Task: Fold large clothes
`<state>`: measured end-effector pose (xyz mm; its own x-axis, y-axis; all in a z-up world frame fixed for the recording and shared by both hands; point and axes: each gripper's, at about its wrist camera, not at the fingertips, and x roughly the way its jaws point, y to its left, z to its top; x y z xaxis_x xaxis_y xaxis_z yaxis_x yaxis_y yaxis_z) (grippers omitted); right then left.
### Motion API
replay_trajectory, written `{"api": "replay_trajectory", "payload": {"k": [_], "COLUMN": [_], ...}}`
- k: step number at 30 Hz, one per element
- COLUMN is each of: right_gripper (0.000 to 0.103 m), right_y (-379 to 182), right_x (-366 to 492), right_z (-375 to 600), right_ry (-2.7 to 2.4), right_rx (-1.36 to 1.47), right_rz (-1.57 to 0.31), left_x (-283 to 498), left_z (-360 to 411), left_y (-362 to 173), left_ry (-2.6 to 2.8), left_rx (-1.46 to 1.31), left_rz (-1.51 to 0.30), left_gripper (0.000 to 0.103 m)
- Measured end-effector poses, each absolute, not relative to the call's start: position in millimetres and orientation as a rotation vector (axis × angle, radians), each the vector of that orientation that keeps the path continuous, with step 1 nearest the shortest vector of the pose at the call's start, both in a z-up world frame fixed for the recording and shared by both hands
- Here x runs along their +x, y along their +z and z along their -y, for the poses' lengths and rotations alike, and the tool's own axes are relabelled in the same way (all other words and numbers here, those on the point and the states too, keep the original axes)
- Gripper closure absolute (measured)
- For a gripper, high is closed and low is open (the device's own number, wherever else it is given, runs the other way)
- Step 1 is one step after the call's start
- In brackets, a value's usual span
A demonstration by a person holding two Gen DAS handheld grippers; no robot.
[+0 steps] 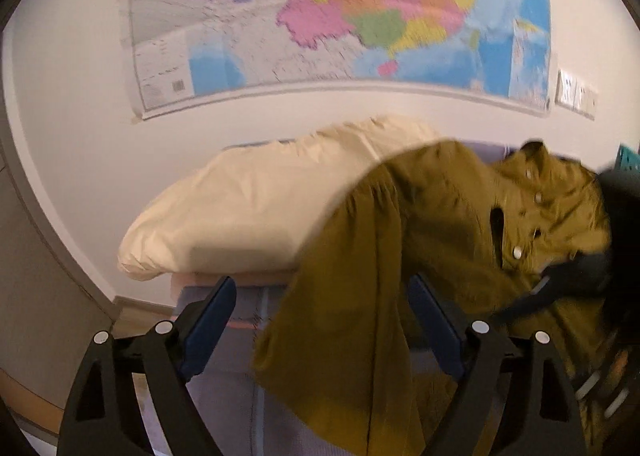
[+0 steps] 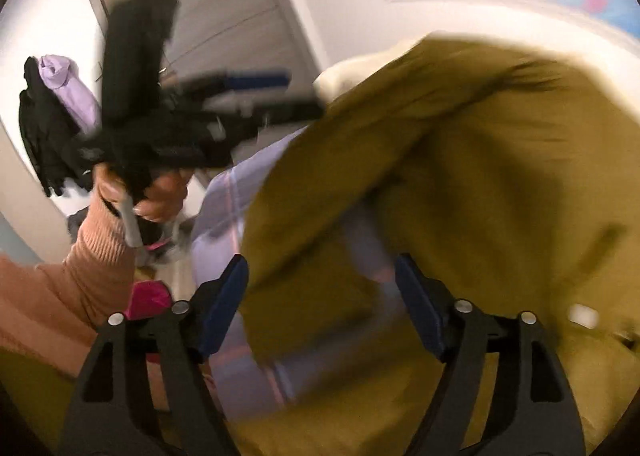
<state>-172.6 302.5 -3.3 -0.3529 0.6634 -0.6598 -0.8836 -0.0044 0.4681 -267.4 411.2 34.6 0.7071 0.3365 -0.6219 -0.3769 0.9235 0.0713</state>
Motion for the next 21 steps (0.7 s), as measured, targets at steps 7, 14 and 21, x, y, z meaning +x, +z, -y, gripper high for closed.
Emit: {"api": "replay_trajectory", "payload": {"k": [7,14,21], "right_gripper": [0.054,0.097,0.097], "right_y": [-40,75,157], "right_x": [-199,-195,-111], "right_z": [-356,-277,-151], "right_ry": [1.697,1.773,1.457], "right_rx": [-0.151,-0.238,-0.415], "right_rz": [-1.25,-0.974,-0.851], "left_x": [-287,-304,-283], "left_z": [-435,-450,-422], "left_y": [44,51,58], "left_ry": [0.394,0.288,0.189], "left_rx": [-0.203,-0.352,-0.305], "left_rz": [-0.625,-0.558,-0.552], "left_gripper": [0.017,0.017,0.017]}}
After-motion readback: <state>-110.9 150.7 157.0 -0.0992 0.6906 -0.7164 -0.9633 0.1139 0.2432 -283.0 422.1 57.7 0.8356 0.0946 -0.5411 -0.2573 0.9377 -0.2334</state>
